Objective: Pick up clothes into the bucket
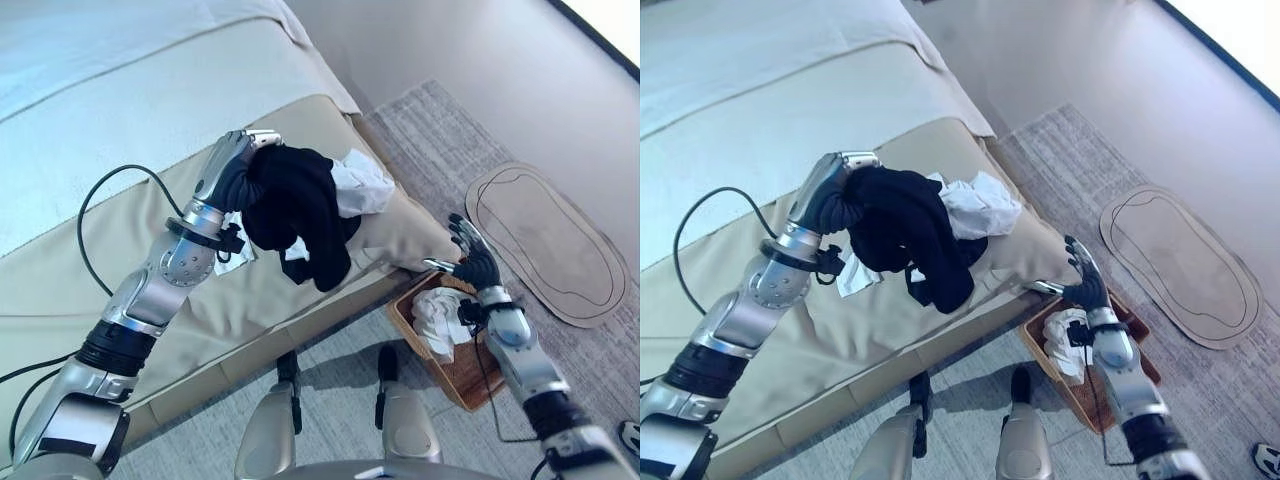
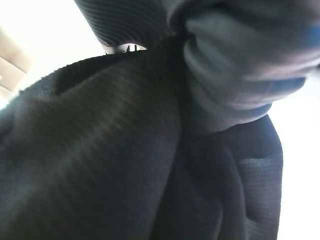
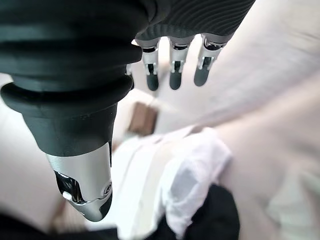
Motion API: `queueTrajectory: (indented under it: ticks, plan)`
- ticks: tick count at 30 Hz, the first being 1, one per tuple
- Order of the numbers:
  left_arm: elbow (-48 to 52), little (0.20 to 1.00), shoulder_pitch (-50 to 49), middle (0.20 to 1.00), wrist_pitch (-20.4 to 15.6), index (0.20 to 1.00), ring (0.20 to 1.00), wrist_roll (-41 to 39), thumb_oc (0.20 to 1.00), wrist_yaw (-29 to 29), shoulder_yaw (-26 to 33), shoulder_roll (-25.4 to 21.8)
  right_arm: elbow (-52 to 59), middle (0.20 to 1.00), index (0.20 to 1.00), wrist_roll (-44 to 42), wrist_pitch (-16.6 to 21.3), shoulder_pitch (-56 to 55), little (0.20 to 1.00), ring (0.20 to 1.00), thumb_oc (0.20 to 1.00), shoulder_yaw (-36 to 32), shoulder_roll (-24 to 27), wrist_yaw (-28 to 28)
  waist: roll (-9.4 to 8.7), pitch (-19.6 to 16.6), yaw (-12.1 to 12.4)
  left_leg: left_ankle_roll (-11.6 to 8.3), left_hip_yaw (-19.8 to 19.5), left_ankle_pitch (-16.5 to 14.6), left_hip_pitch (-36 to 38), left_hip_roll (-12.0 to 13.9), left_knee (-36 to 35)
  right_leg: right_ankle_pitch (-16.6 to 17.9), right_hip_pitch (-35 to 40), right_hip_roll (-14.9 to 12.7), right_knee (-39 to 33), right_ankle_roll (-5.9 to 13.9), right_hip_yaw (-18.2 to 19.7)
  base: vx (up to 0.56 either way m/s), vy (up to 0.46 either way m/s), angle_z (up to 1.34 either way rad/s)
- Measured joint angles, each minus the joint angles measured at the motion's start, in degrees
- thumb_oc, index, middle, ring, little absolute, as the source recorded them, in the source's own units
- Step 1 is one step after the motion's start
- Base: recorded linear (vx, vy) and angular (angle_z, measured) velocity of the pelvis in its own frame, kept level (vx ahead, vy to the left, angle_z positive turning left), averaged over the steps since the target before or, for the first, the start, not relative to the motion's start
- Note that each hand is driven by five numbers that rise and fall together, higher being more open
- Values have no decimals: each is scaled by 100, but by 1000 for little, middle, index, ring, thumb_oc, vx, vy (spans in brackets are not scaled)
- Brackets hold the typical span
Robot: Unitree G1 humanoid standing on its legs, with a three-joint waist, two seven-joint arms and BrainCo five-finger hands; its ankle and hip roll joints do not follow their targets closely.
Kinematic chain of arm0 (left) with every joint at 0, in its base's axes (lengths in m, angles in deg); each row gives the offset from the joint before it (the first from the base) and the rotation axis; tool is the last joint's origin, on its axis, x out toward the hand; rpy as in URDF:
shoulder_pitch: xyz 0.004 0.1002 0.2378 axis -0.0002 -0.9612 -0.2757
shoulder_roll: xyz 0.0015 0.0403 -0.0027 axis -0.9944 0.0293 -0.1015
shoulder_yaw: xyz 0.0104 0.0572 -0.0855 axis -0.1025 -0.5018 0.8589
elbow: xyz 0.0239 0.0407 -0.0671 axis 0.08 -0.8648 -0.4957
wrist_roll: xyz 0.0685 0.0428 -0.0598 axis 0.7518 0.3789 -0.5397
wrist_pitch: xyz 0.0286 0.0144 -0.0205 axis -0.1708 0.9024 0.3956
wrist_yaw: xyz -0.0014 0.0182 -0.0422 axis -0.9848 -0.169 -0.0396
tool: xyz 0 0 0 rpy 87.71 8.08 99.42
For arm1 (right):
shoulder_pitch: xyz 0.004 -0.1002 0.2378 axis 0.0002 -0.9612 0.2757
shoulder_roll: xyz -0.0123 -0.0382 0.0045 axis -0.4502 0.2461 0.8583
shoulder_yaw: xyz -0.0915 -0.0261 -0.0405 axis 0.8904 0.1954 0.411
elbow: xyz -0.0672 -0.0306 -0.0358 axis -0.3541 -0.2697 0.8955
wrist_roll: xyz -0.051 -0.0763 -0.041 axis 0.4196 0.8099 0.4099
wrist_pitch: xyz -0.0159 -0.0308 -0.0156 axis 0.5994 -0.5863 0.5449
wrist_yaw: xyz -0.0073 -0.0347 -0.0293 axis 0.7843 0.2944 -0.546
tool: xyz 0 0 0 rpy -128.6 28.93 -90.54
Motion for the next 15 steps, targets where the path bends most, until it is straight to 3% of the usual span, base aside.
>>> queueTrajectory:
  ticks: [7, 15]
  plan:
    - [433, 200, 2, 200, -77, 200, 200, -1390, 200, 657, -592, 604, 205, 1000, 1000, 167, -15, 546, 1000, 1000, 1000, 467, -351, 18, 9, -313, 27, -17, 1, 13, 403, 30, -196, 53, 434, 49, -254, -5, -37, 53, -18, 0]
    - [508, 200, -18, 200, -37, 200, 200, -1935, 200, 1004, -710, 894, 406, 1000, 1000, -479, -23, 904, 1000, 1000, 1000, 989, -539, 478, 13, -519, 42, -21, 8, 16, 676, 64, -343, 93, 737, 121, -482, -26, -63, 63, -20, -1]
